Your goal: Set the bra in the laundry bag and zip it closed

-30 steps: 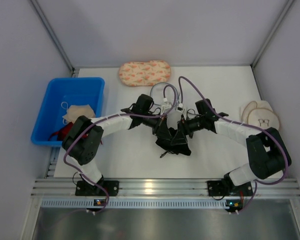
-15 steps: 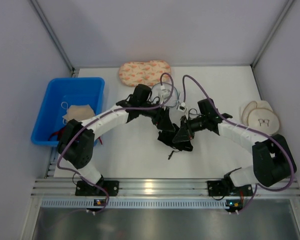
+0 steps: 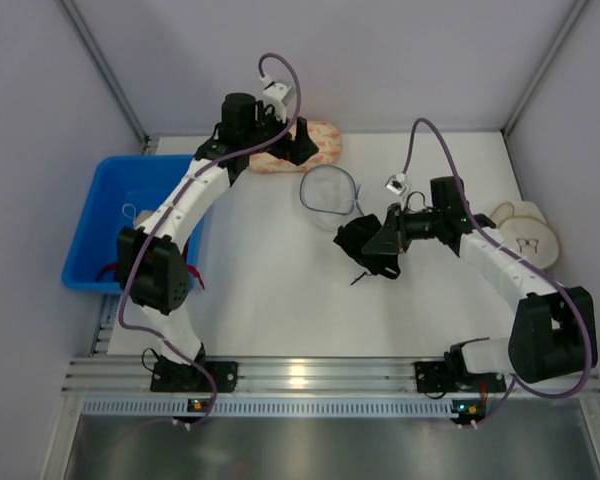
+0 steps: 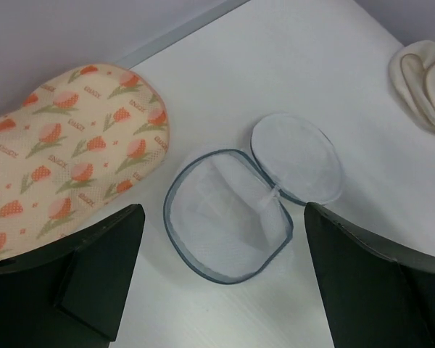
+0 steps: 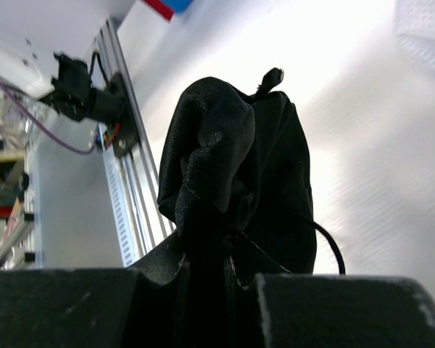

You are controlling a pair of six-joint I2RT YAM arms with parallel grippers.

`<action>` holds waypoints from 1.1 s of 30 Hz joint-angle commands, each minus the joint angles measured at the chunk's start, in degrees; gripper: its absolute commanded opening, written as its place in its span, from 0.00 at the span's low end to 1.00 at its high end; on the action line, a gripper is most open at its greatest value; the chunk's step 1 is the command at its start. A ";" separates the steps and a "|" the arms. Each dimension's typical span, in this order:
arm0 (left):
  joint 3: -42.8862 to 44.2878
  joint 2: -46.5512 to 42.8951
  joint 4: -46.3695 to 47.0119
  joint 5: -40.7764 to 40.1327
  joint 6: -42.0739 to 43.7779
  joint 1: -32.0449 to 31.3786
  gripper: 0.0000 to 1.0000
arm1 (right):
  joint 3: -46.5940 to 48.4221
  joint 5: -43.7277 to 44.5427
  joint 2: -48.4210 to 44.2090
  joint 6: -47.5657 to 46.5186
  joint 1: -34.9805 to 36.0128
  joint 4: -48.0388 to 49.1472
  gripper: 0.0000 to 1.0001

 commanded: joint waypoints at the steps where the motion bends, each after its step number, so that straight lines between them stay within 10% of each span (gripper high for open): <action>1: 3.46 6.58 -3.31 -3.45 1.09 -0.58 0.97 | 4.03 -2.44 -3.56 7.32 -2.46 7.38 0.00; 6: 6.79 14.22 -3.40 -12.49 -3.84 -0.23 0.79 | 8.07 -2.88 -2.86 14.37 -5.18 13.45 0.00; 29: -4.88 18.10 1.08 3.58 -26.60 4.17 0.54 | 13.97 17.15 7.42 42.50 -7.83 56.95 0.00; 33: -7.34 17.67 5.03 7.35 -31.69 4.08 0.27 | 13.09 20.05 10.58 44.53 -6.34 62.76 0.00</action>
